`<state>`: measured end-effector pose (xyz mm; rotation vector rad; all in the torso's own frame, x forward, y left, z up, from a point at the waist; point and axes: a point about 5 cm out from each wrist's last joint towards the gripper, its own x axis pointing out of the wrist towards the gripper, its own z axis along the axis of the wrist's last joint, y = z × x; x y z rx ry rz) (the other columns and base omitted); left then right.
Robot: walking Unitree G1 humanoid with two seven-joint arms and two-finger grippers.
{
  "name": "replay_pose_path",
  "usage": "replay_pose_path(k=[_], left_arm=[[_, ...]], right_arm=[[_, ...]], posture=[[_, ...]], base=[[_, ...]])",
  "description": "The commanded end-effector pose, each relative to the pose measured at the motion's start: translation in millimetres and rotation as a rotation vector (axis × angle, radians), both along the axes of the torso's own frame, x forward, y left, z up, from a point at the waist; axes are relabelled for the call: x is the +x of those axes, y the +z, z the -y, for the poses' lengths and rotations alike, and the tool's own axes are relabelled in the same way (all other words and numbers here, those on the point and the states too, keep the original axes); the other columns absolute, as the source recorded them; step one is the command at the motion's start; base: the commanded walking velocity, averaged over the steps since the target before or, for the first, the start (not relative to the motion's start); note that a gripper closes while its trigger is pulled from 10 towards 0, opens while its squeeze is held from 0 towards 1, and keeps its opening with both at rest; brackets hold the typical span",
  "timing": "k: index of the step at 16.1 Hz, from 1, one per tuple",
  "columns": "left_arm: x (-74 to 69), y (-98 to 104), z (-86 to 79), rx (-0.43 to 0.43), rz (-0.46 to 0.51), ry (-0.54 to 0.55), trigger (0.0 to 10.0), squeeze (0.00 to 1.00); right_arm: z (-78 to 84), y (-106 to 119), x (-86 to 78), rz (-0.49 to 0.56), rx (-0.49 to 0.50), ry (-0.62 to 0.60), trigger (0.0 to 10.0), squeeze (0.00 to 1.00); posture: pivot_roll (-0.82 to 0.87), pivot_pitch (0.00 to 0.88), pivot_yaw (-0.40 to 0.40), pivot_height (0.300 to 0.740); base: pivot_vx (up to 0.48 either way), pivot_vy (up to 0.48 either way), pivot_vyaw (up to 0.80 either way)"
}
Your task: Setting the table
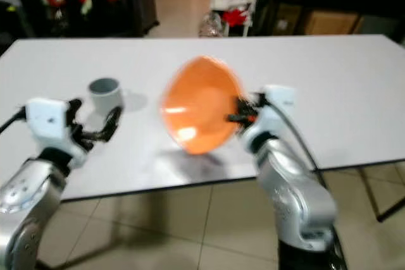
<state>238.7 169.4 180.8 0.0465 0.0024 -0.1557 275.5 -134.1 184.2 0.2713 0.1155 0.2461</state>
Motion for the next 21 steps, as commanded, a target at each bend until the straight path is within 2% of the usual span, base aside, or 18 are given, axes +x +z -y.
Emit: replay_pose_path(k=[1, 3, 5, 7, 9, 12, 16, 17, 19, 21], left_arm=[[-4.1, 4.4, 5.2, -0.001, 0.012, -0.014, 10.0, 0.0], [-8.8, 4.2, 1.1, 0.006, 0.006, 0.008, 10.0, 0.0], [-12.7, 4.0, -4.0, 0.017, 0.002, 0.031, 10.0, 0.0], [-16.1, 5.6, -8.0, 0.024, 0.002, 0.046, 10.0, 0.0], [-18.0, 5.7, -8.6, 0.029, -0.001, 0.048, 10.0, 0.0], [-19.2, 6.3, -8.1, 0.037, -0.005, 0.05, 10.0, 0.0], [-21.4, 7.6, -8.3, 0.05, -0.01, 0.028, 10.0, 0.0], [-21.3, 7.4, -7.3, 0.05, -0.014, 0.008, 10.0, 0.0], [-17.7, 7.7, -1.4, 0.05, -0.019, -0.076, 10.0, 0.0], [-16.9, 7.4, 1.9, 0.045, -0.025, -0.11, 10.0, 0.0]], right_arm=[[9.1, 6.2, 2.6, 0.026, 0.01, -0.03, 10.0, 0.0], [7.7, 6.0, 6.7, 0.021, 0.001, -0.023, 10.0, 0.0], [5.2, 6.7, 11.1, 0.024, -0.012, -0.01, 10.0, 0.0], [3.3, 7.8, 15.8, 0.023, 0.023, -0.009, 10.0, 0.0], [3.2, 7.2, 19.2, 0.018, 0.025, -0.017, 10.0, 0.0], [1.6, 11.4, 30.1, 0.007, 0.088, -0.02, 10.0, 0.0], [0.1, 8.8, 39.1, -0.017, 0.081, -0.015, 10.0, 0.0], [0.6, 7.1, 40.9, -0.03, 0.065, -0.022, 10.0, 0.0], [8.3, -2.7, 53.6, -0.12, 0.011, -0.08, 10.0, 0.0], [11.6, -6.0, 63.0, -0.197, 0.03, -0.112, 10.0, 0.0]], posture=[[-0.01, 0.0, -0.022, 0.74], [0.01, 0.0, -0.034, 0.74], [0.03, 0.0, -0.049, 0.74], [0.04, 0.0, -0.054, 0.74], [0.05, 0.0, -0.056, 0.74], [0.07, 0.0, -0.06, 0.74], [0.08, 0.0, -0.057, 0.74], [0.08, 0.0, -0.055, 0.74], [0.07, 0.0, -0.053, 0.74], [0.06, 0.0, -0.056, 0.74]], base=[[0.27, 0.0, 0.0], [0.272, 0.0, 0.0], [0.27, 0.0, 0.8], [0.274, 0.0, 0.28], [0.274, 0.0, 0.0], [0.271, 0.0, 0.0], [0.27, 0.0, 0.0], [0.255, 0.0, 0.0], [0.0, 0.0, 0.0], [0.0, 0.0, 0.0]])
